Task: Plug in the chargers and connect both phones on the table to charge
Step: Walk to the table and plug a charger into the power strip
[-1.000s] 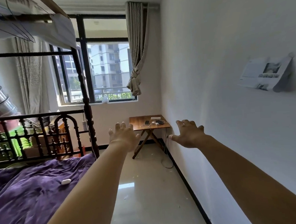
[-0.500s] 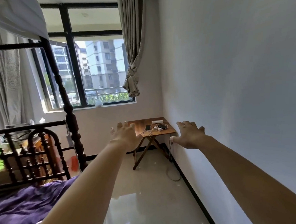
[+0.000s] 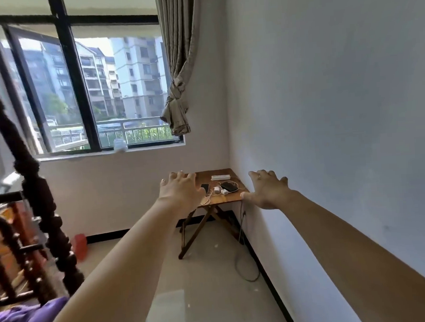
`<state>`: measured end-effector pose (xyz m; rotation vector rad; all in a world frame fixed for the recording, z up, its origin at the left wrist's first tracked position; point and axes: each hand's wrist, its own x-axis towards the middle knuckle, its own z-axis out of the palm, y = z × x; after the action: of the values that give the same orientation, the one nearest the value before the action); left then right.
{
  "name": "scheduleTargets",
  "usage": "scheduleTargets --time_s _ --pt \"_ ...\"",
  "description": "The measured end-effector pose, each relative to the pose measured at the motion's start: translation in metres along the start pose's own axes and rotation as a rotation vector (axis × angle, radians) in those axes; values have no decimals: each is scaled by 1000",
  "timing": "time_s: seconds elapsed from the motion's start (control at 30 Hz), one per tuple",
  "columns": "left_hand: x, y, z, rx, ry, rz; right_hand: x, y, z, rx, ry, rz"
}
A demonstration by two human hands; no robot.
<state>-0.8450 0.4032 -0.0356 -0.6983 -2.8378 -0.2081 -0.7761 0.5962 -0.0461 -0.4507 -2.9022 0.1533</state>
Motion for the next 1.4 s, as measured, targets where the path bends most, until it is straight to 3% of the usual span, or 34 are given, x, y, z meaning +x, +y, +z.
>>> scheduleTargets --time_s 0.4,0.9,1.4 --pt "253 -6 72 -29 -36 -50 252 39 50 4 -46 -46" --pt "551 -63 166 -75 -53 36 555 41 132 16 -41 63" --pt "817 -53 310 -90 -74 26 818 121 237 -4 -136 54"
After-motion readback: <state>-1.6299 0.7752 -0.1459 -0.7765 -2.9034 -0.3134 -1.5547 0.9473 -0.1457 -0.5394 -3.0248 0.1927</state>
